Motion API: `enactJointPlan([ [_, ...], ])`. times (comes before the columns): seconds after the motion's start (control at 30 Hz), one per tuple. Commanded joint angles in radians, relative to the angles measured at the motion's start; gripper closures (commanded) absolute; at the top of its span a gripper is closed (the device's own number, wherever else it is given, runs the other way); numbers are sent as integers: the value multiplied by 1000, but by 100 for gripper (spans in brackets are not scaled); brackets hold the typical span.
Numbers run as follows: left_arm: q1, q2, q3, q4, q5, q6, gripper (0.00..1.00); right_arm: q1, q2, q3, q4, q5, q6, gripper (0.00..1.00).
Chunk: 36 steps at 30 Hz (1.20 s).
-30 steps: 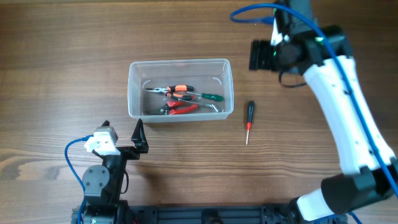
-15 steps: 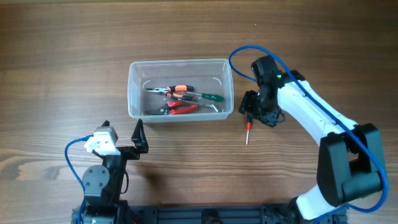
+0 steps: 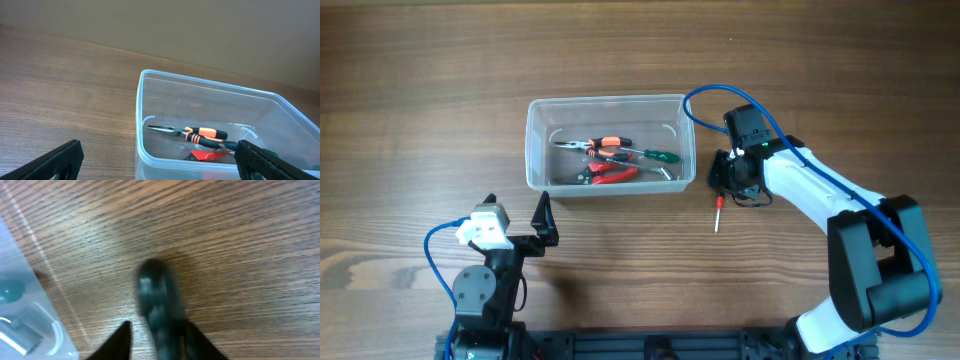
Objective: Pack container
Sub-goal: 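Grasp the red-black screwdriver with the right gripper, then place the red-black screwdriver into the container and open the gripper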
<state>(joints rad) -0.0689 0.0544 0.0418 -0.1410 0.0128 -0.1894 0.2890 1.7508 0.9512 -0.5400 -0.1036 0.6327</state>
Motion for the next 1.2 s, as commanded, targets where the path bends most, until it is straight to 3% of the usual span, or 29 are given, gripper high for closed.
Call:
enactJointPlan([
  [0.0,6,-2,-4,-1,-3,-9,0,4,-6,-10,-13,56,-31,77],
  [0.13,6,-2,-4,-1,-3,-9,0,-11,-8,-6,-22,78,-31,83],
  [0.23,6,-2,-4,-1,-3,-9,0,-46,-25,24,-60,121,-39,93],
  [0.4,6,-2,-4,-1,-3,-9,0,-74,-100,171,-159,112,-196,96],
  [0.67,6,-2,-4,-1,-3,-9,0,49,-226,429,-132,-328,-795,96],
  [0.97,6,-2,-4,-1,-3,-9,0,217,-70,414,-114,-319,-1511,96],
  [1.07,6,-2,-4,-1,-3,-9,0,207,32,414,-58,-269,-1609,95],
  [1.17,6,-2,-4,-1,-3,-9,0,190,131,414,35,-225,-1614,96],
])
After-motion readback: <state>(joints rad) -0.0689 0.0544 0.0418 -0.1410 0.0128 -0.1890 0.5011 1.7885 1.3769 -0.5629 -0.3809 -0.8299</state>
